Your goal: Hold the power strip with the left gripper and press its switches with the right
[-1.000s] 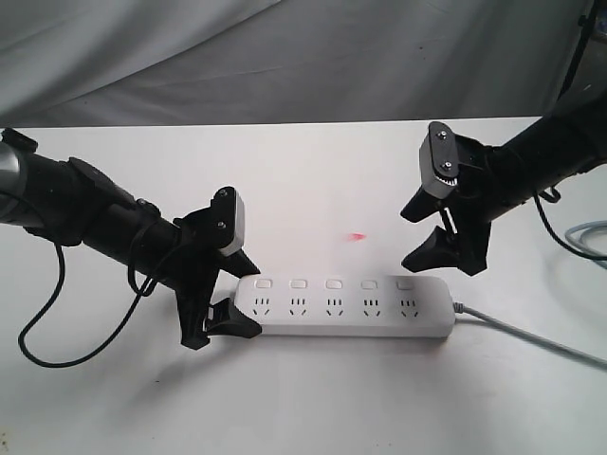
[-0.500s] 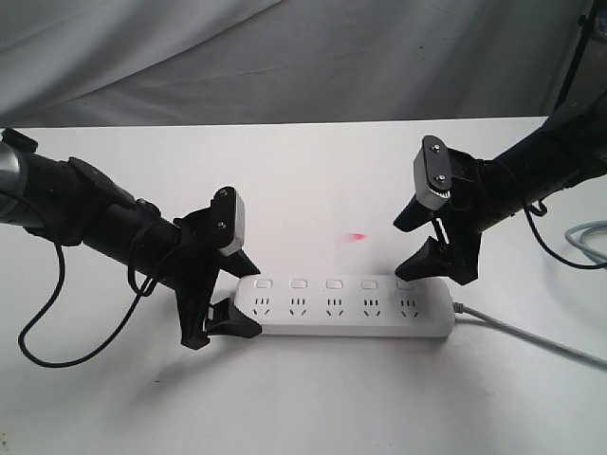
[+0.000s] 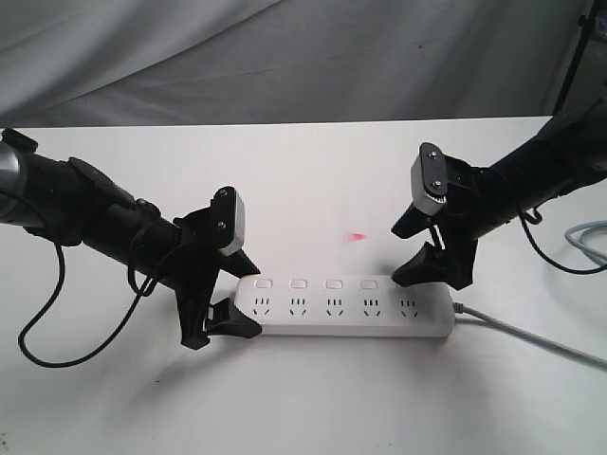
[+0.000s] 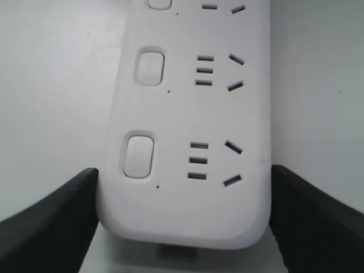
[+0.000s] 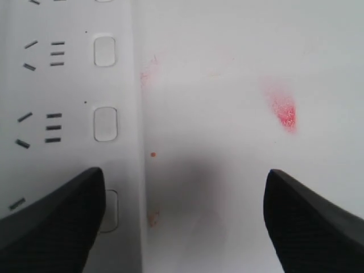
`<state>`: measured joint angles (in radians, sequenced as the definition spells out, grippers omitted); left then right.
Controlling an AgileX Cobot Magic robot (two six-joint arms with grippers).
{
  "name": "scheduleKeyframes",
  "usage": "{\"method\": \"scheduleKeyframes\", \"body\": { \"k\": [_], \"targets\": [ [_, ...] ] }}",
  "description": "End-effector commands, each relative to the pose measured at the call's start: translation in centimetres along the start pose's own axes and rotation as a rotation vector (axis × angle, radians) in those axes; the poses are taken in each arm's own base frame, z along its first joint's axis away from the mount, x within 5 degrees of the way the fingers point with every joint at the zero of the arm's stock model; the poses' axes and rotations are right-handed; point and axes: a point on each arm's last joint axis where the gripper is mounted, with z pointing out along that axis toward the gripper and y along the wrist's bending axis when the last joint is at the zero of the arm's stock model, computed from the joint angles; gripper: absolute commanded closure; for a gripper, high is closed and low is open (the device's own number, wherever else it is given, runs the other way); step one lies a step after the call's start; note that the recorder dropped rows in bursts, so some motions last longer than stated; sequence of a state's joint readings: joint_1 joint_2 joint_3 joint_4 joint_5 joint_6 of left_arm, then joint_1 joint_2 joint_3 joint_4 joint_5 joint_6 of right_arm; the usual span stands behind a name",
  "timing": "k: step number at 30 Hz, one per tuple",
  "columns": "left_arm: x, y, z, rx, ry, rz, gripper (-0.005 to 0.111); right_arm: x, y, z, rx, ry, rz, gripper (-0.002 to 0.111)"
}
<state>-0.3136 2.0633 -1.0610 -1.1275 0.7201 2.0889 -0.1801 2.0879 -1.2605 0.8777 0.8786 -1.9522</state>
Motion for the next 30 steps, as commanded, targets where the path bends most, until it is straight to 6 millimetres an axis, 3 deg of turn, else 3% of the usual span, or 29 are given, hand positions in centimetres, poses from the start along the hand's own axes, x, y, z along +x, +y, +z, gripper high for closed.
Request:
{"method": "scheduleKeyframes", "body": {
  "k": [1,6,11,30],
  "targets": [
    [-0.1,0.0,0.1,-0.004,0.008,0.016,0.107,0.4,-0.1,0.0,0.016,0.007,0.003,0.037],
    [-0.1,0.0,0.1,-0.004,0.008,0.016,0.107,0.8,0.0,0.0,0.003,0.045,-0.01,0.037],
    [-0.1,0.0,0.1,-0.004,0.008,0.016,0.107,1.9,-0.2,1.3,-0.001,0.069,0.014,0.037],
    [-0.1,0.0,0.1,-0.004,0.008,0.016,0.107,2.6,-0.6,1.2,0.039,0.136,-0.014,0.037]
  ]
}}
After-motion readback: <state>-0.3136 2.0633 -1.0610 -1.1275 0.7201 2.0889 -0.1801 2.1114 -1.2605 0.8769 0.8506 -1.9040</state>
